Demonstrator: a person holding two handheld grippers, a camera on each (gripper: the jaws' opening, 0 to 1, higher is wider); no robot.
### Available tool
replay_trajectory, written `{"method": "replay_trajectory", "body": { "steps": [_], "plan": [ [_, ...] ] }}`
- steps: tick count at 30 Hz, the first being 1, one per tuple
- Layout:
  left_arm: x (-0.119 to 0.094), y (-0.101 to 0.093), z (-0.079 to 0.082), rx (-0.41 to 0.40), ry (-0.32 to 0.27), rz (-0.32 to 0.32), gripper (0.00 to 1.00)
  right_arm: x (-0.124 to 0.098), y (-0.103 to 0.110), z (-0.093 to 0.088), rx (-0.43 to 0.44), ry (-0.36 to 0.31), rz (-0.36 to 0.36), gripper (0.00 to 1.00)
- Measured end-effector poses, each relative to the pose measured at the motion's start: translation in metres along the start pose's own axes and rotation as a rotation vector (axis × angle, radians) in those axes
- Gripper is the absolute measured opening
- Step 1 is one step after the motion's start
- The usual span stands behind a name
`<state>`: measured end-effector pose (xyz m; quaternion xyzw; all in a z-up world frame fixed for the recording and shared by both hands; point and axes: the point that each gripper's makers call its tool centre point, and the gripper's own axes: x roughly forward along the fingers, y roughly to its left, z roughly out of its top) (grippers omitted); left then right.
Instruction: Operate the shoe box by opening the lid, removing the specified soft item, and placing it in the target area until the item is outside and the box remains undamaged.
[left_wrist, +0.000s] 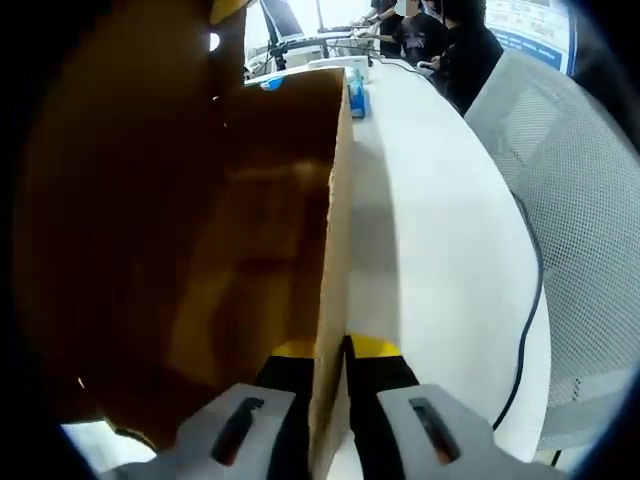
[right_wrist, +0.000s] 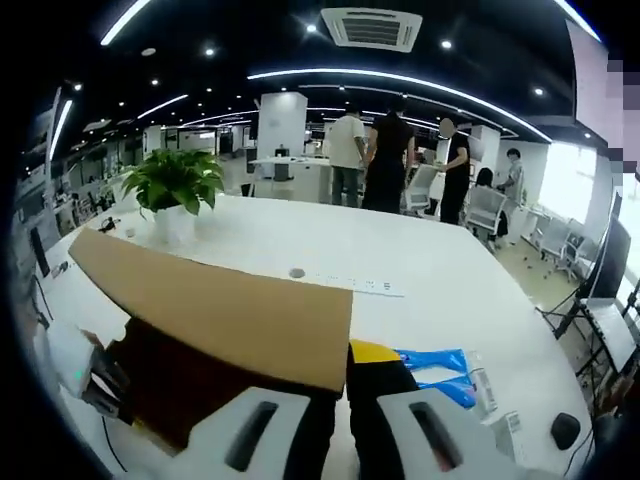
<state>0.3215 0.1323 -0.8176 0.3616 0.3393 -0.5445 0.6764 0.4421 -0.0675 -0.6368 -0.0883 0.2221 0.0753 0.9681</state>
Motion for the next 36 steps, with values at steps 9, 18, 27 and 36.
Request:
{"method": "replay_trajectory", "body": {
  "steps": [9, 18, 27, 36],
  "plan": [
    [0.0, -0.003, 0.0, -0.031, 0.043, -0.021, 0.1, -0.003, -0.001, -0.001, 0.011, -0.011, -0.024, 0.0],
    [-0.011, 0.006, 0.008, -0.097, -0.016, 0.027, 0.25, -0.004, 0.0, -0.003, 0.031, -0.038, -0.03, 0.0],
    [-0.053, 0.022, 0.06, -0.164, -0.212, 0.147, 0.35, -0.006, 0.001, -0.005, 0.019, -0.039, -0.028, 0.0],
    [-0.086, 0.024, 0.082, -0.382, -0.339, 0.245, 0.43, -0.008, 0.002, -0.006, 0.019, -0.038, -0.018, 0.0]
  ]
}}
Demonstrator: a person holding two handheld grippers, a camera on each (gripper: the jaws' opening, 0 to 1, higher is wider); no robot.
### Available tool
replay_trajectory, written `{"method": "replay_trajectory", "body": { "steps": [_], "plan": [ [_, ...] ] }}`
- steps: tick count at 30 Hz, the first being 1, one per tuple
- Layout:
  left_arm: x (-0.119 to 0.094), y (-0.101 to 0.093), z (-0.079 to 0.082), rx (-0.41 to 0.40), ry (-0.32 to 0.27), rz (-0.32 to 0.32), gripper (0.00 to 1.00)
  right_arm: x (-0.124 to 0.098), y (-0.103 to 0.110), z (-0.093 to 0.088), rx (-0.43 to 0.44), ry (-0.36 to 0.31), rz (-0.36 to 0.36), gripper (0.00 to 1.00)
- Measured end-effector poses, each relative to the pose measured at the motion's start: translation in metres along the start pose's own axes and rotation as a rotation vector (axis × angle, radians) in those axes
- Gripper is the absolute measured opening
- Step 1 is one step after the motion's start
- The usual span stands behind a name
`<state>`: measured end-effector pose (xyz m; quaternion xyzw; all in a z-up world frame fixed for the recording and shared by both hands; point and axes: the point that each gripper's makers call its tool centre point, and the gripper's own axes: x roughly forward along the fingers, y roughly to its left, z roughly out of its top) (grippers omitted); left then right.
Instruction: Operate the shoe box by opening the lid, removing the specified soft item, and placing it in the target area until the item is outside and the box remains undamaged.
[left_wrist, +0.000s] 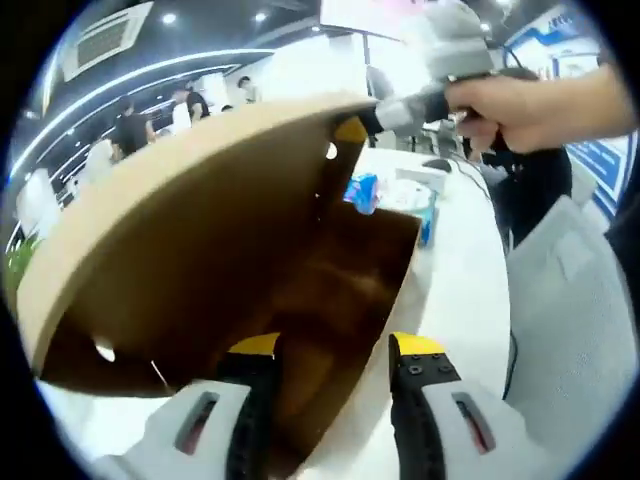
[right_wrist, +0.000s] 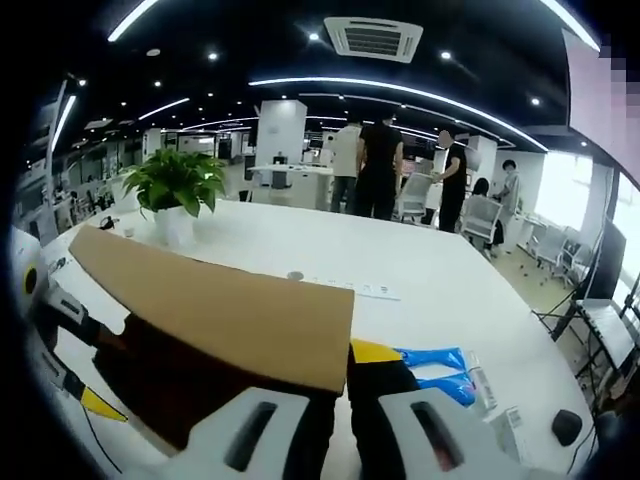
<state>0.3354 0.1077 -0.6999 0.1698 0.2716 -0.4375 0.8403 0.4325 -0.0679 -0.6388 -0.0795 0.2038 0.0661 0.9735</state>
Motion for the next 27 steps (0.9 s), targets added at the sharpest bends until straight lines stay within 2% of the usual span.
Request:
{"method": "replay_trajectory", "body": {
  "steps": [3, 4, 6, 8, 10, 11, 12, 15, 18, 22, 24, 27],
  "plan": [
    [-0.011, 0.004, 0.0, -0.089, -0.009, 0.051, 0.45, 0.0, 0.004, -0.002, 0.032, 0.02, 0.025, 0.0],
    [-0.015, 0.009, -0.003, -0.092, 0.016, 0.083, 0.46, 0.0, 0.005, -0.001, 0.029, 0.015, 0.028, 0.0],
    [-0.025, 0.018, 0.0, -0.097, -0.018, 0.149, 0.46, -0.001, 0.006, 0.001, 0.016, 0.01, 0.039, 0.02],
    [-0.039, 0.033, -0.006, -0.177, -0.016, 0.227, 0.49, -0.001, 0.006, 0.003, 0.011, 0.007, 0.04, 0.08],
    [-0.051, 0.051, -0.013, -0.204, 0.009, 0.314, 0.5, -0.002, 0.008, 0.005, 0.027, 0.002, 0.054, 0.08],
    [-0.064, 0.07, -0.017, -0.24, 0.007, 0.4, 0.5, -0.002, 0.008, 0.004, 0.014, 0.0, 0.058, 0.08],
    [-0.069, 0.078, -0.016, -0.261, -0.012, 0.423, 0.5, -0.003, 0.009, 0.004, 0.014, 0.002, 0.06, 0.08],
    [-0.079, 0.092, -0.013, -0.29, -0.017, 0.446, 0.51, -0.005, 0.01, 0.0, 0.016, 0.012, 0.072, 0.08],
    [-0.085, 0.101, 0.0, -0.23, -0.039, 0.48, 0.51, -0.007, 0.01, -0.003, 0.023, 0.024, 0.082, 0.09],
    [-0.087, 0.105, 0.014, -0.222, -0.073, 0.484, 0.5, -0.011, 0.011, -0.002, 0.02, 0.021, 0.092, 0.13],
    [-0.087, 0.104, 0.018, -0.22, -0.08, 0.488, 0.49, -0.013, 0.015, -0.005, 0.016, 0.034, 0.119, 0.14],
    [-0.086, 0.102, 0.021, -0.271, -0.11, 0.478, 0.47, -0.018, 0.017, -0.007, 0.015, 0.04, 0.141, 0.17]
  ]
}}
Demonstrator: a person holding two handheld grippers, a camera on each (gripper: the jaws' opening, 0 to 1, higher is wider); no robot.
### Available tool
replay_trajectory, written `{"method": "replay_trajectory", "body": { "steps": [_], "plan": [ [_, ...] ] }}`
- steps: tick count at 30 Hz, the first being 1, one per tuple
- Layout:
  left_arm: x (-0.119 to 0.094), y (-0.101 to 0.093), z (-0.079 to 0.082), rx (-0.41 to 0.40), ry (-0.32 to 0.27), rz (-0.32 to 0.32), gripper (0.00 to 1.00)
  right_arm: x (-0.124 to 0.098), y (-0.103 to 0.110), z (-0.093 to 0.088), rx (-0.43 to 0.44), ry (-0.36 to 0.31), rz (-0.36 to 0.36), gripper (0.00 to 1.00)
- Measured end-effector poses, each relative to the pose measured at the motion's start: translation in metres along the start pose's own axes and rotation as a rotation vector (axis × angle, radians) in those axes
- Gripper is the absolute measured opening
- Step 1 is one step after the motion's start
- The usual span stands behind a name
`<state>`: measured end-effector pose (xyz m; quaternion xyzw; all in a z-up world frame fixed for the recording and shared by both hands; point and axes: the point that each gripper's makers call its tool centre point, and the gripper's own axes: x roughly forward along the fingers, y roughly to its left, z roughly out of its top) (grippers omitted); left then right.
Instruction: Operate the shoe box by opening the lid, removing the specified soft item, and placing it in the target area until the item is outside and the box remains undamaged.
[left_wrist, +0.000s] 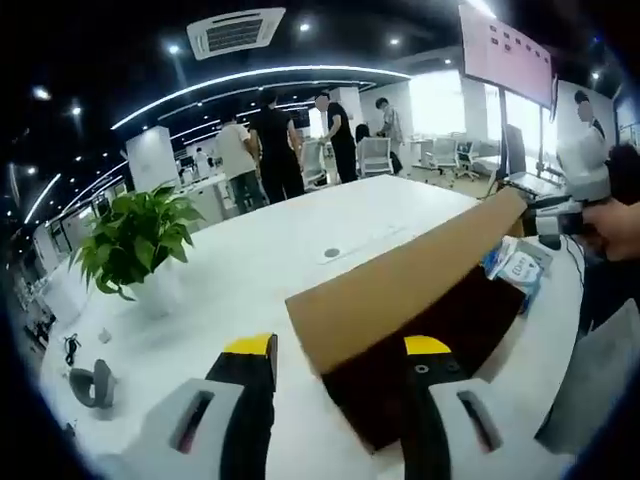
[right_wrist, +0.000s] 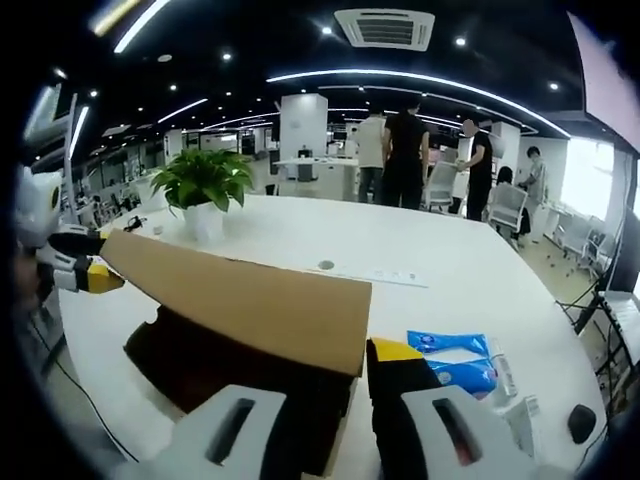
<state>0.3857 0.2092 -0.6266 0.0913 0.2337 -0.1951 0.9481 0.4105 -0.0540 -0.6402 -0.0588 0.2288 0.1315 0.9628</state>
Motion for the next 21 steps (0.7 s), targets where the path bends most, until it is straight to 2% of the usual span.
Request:
{"method": "replay_trajectory", "body": {
  "steps": [4, 11, 15, 21],
  "plan": [
    [-0.001, -0.005, -0.002, 0.006, 0.009, -0.014, 0.46, -0.005, 0.008, -0.002, -0.001, 0.005, 0.019, 0.24],
    [-0.002, -0.011, -0.003, -0.005, 0.009, -0.034, 0.46, -0.013, 0.012, -0.004, -0.024, -0.002, 0.02, 0.27],
    [-0.003, -0.012, -0.006, -0.035, 0.016, -0.036, 0.46, -0.017, 0.016, -0.008, -0.078, -0.006, 0.024, 0.3],
    [-0.006, -0.023, -0.014, -0.061, 0.017, -0.039, 0.52, -0.021, 0.028, -0.018, -0.086, -0.005, 0.046, 0.43]
  ]
}}
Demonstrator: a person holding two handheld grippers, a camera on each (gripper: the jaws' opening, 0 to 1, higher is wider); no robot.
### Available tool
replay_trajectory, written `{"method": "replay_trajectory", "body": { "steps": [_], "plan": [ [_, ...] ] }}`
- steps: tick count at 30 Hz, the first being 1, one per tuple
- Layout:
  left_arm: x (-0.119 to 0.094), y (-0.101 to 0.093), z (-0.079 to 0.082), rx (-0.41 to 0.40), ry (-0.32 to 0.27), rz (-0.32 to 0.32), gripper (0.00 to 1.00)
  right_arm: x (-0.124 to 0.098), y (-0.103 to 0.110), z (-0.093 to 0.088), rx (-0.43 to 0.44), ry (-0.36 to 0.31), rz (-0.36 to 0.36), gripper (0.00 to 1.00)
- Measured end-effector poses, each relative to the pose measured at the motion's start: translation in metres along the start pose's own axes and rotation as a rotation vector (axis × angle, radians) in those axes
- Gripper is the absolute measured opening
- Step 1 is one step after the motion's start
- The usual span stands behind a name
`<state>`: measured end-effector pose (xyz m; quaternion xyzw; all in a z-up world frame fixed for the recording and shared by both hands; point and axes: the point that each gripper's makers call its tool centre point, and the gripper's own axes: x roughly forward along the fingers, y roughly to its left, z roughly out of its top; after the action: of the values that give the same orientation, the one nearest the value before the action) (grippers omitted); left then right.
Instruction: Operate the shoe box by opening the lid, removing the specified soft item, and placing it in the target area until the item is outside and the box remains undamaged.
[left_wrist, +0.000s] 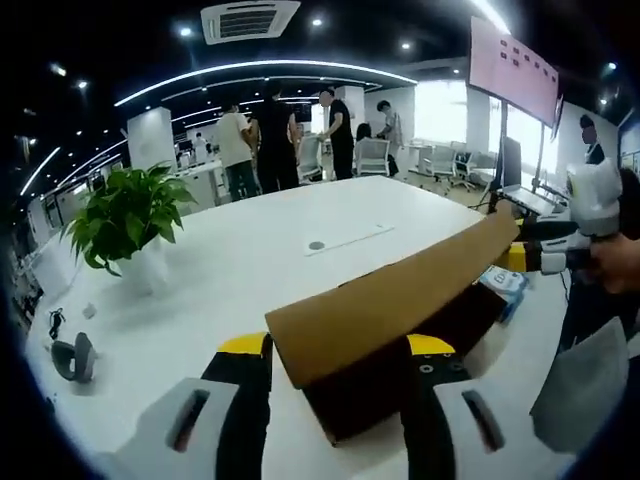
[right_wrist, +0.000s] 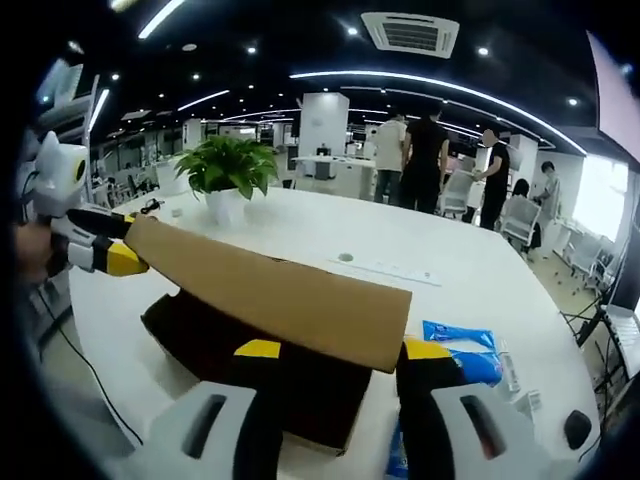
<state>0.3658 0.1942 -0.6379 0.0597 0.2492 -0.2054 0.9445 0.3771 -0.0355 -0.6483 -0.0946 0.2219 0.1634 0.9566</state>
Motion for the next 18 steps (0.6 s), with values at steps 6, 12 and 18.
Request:
{"method": "replay_trajectory", "body": {
  "steps": [6, 12, 18],
  "plan": [
    [-0.003, -0.007, -0.011, -0.011, 0.017, -0.029, 0.56, -0.001, 0.005, -0.009, 0.003, 0.017, 0.02, 0.48],
    [-0.004, -0.013, -0.02, -0.022, 0.025, -0.053, 0.62, -0.002, 0.012, -0.018, -0.018, 0.035, 0.038, 0.53],
    [-0.006, -0.02, -0.03, -0.026, 0.04, -0.074, 0.66, -0.004, 0.017, -0.029, -0.026, 0.054, 0.064, 0.56]
  ]
}}
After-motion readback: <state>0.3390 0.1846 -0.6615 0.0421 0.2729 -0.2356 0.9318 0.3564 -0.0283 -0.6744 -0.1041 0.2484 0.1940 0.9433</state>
